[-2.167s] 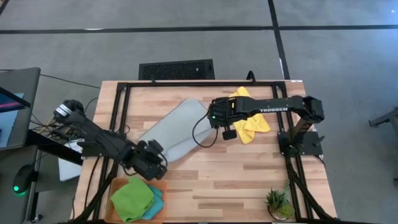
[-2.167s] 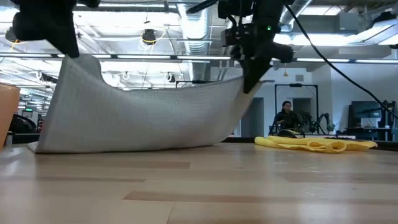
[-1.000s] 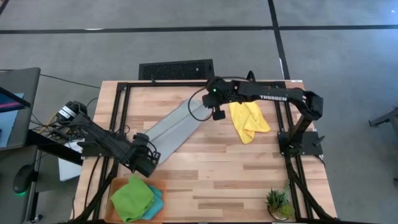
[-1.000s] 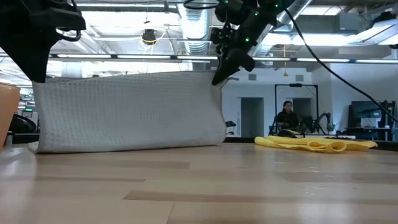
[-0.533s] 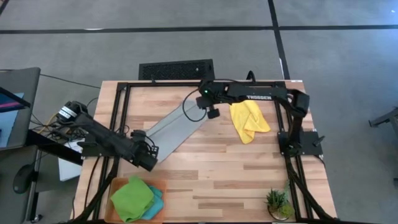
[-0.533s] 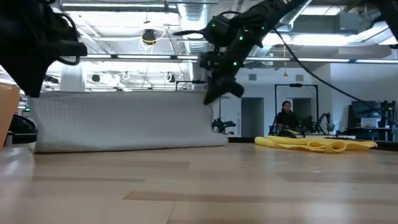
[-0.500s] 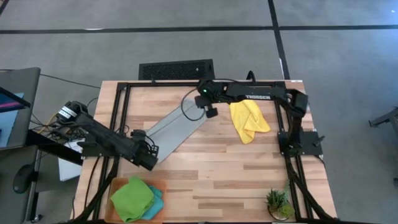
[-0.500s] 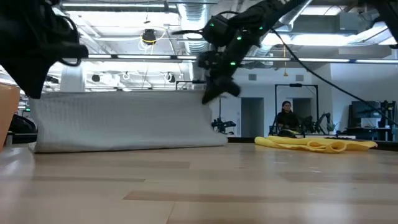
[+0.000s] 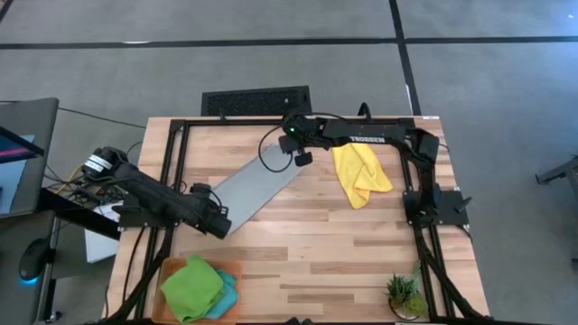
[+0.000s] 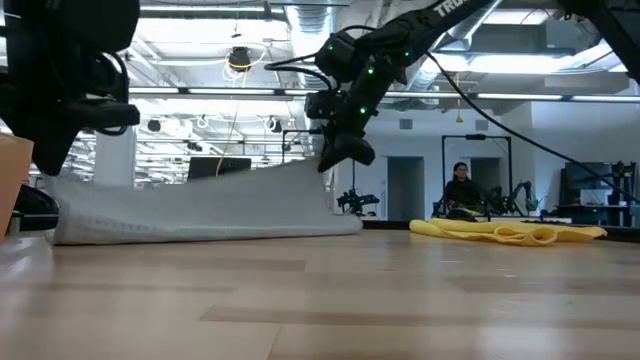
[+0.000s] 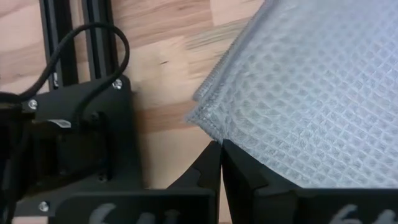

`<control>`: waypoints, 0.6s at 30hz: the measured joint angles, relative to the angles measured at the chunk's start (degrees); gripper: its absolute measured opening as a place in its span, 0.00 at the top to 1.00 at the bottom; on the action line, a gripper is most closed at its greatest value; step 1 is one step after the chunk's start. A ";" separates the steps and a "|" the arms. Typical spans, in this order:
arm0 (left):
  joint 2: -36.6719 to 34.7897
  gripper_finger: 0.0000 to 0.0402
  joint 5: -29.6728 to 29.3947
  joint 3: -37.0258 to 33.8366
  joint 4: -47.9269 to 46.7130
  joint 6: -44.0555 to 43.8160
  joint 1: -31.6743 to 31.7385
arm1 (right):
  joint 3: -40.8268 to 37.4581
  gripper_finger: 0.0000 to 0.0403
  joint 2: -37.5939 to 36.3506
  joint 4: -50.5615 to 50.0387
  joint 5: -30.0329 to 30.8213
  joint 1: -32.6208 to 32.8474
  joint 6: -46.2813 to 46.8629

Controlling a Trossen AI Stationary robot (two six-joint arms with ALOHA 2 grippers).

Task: Fold microfiber towels
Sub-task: Fold the gray microfiber towel

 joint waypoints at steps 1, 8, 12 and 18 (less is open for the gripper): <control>0.00 1.00 -0.02 -0.34 0.11 0.60 0.21 | 0.02 0.83 0.00 -0.11 0.01 0.02 -0.20; 0.00 0.88 0.56 -3.58 0.87 3.14 2.00 | -0.01 0.68 0.02 -0.30 0.01 0.02 -0.25; 0.00 0.78 1.20 -5.33 1.91 5.51 2.81 | -0.01 0.56 0.02 -0.34 1.34 0.23 -0.25; 0.02 0.66 3.57 -6.21 3.68 8.66 4.80 | -0.01 0.44 -0.09 -0.32 7.56 1.35 2.00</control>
